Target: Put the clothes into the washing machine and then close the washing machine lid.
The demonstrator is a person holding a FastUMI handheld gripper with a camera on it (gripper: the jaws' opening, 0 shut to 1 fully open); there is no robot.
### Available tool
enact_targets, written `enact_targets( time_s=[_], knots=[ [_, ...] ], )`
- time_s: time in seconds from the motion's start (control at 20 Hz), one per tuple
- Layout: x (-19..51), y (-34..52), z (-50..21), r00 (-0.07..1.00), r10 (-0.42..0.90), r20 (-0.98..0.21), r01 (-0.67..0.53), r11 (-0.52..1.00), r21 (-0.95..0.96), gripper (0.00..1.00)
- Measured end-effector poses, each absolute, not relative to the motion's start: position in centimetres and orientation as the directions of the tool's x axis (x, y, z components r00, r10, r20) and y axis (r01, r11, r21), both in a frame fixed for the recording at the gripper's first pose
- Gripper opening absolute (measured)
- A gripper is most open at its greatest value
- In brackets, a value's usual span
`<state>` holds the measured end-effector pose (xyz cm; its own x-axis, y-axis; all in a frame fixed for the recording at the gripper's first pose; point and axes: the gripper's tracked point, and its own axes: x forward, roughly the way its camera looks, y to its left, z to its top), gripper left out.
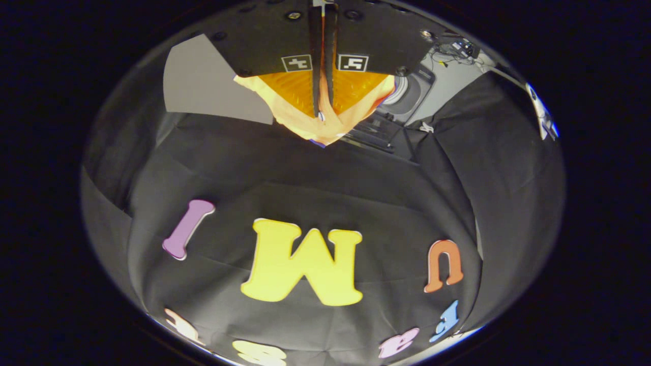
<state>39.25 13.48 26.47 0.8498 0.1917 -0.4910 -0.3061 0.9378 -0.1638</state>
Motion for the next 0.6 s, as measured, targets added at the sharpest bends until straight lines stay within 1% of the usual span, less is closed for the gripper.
enact_targets(
  time_s=[0.3,0.6],
  knots=[
    [40.0,18.9,24.7,0.821,0.237,-0.52,-0.357,0.923,-0.144,0.05],
    [40.8,23.0,23.2,0.803,0.252,-0.541,-0.381,0.914,-0.139,0.06]
  ],
)
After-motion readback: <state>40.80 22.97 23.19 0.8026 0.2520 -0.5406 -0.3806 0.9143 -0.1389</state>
